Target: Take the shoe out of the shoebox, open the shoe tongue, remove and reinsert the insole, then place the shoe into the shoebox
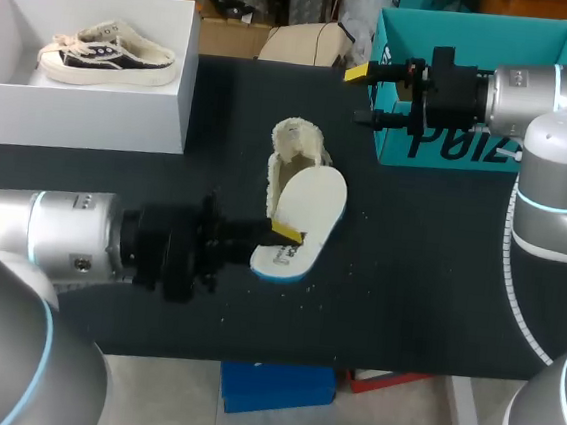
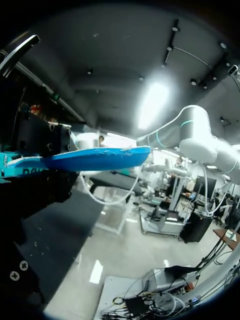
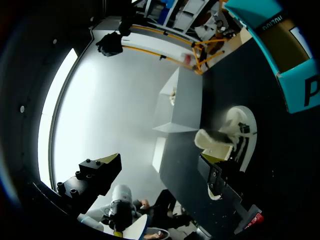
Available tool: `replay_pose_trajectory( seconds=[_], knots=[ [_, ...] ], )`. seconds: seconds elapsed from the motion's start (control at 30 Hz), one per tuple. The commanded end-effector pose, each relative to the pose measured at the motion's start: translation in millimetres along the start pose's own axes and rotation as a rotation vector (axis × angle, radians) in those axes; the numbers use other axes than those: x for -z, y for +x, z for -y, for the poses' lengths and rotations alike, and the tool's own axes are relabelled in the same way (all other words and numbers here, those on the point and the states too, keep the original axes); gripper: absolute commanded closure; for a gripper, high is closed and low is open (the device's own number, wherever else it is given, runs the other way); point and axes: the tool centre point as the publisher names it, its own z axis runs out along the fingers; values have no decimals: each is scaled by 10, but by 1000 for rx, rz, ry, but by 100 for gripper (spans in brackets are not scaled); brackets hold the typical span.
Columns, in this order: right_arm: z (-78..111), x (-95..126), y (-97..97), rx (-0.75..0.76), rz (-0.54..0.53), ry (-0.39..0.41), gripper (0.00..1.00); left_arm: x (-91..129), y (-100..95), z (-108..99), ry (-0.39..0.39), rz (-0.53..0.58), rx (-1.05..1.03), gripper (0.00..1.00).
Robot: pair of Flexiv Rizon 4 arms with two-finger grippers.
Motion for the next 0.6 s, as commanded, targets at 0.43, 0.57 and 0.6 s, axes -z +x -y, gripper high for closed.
replay_pose_trajectory(
  seconds=[0.43, 0.57, 0.6],
  knots=[
    [7, -17, -8, 0, 0, -3, 0, 219, 291, -343, 36, 13, -229, 100],
    [7, -17, -8, 0, 0, -3, 0, 208, 363, -439, 13, -23, -350, 100],
    [7, -17, -8, 0, 0, -3, 0, 200, 369, -464, 3, -20, -342, 100]
  ],
)
